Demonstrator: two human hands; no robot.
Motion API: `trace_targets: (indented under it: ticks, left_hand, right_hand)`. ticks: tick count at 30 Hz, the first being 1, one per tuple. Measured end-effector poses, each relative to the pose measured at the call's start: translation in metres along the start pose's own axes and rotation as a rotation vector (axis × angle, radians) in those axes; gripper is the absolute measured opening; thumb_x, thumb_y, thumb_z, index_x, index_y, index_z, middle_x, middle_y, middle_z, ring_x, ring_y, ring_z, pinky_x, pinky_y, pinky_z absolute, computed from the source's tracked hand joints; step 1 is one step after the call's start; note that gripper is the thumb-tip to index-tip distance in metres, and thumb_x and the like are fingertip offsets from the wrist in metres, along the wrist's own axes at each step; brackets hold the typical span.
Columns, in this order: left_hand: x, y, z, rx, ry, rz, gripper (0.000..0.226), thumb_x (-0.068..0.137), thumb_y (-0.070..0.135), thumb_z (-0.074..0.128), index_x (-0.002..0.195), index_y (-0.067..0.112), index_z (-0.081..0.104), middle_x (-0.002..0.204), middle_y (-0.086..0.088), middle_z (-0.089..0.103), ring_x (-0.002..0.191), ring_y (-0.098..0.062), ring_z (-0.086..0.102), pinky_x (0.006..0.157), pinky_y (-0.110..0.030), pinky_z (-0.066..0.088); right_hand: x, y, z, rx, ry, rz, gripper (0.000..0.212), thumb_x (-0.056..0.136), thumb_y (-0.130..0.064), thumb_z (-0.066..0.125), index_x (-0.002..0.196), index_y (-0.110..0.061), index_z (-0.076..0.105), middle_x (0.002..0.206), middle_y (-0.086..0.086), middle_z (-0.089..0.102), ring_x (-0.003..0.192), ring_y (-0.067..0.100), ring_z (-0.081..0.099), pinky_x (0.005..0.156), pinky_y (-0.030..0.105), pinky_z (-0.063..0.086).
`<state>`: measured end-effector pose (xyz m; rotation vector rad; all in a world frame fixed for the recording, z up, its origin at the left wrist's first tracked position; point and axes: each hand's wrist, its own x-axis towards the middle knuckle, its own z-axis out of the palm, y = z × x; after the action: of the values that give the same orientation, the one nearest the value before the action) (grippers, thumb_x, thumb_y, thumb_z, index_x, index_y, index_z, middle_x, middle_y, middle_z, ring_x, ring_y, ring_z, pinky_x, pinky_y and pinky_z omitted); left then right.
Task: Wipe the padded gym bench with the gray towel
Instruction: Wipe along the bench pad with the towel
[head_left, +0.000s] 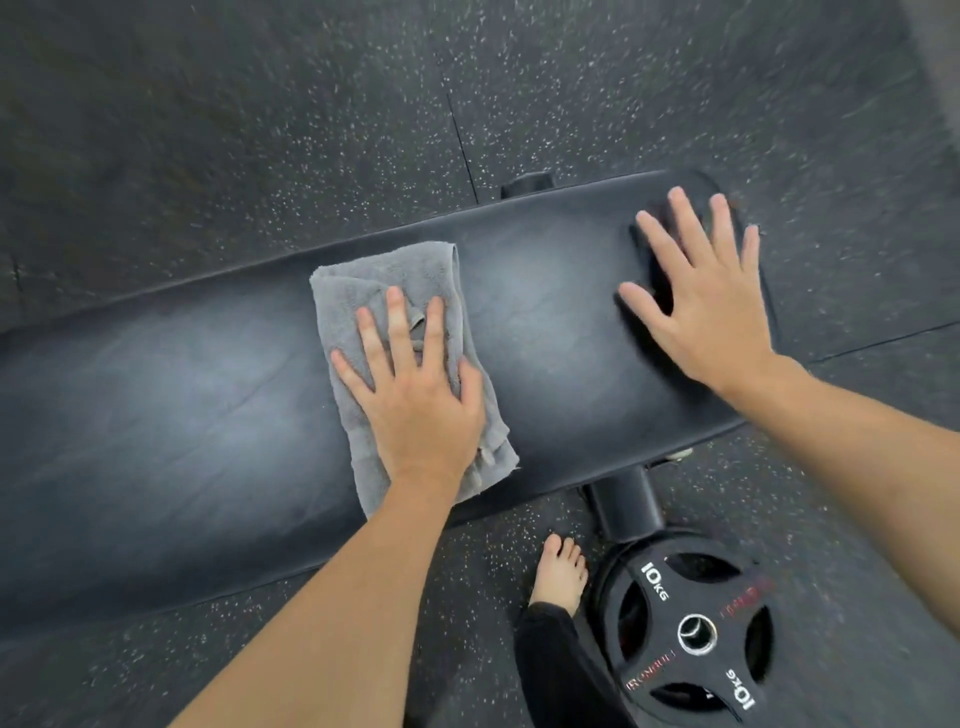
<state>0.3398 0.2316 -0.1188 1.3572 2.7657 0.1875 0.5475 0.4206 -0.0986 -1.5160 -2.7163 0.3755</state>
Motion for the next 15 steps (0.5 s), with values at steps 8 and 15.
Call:
trace_targets:
  ticks: [8, 15]
  left_hand:
    - [-0.001, 0.002, 0.000, 0.022, -0.008, 0.004, 0.062, 0.098, 0.038, 0.039, 0.158, 0.028, 0.041, 0.172, -0.007, 0.023, 0.159, -0.036, 0.017, 0.125, -0.069, 0.010]
    - [0.089, 0.054, 0.008, -0.025, 0.005, 0.005, 0.063, 0.097, 0.043, 0.033, 0.157, 0.027, 0.043, 0.169, -0.007, 0.031, 0.158, -0.036, 0.022, 0.123, -0.071, 0.012]
  right_hand:
    - [-0.003, 0.017, 0.018, -0.061, 0.023, 0.000, 0.067, 0.102, -0.060, 0.028, 0.161, -0.029, 0.021, 0.172, 0.001, 0.009, 0.157, 0.036, 0.005, 0.123, 0.063, 0.011]
    - [-0.001, 0.019, 0.021, -0.074, 0.040, -0.008, 0.063, 0.105, -0.053, 0.029, 0.161, -0.027, 0.022, 0.171, 0.002, 0.012, 0.157, 0.037, 0.007, 0.123, 0.063, 0.012]
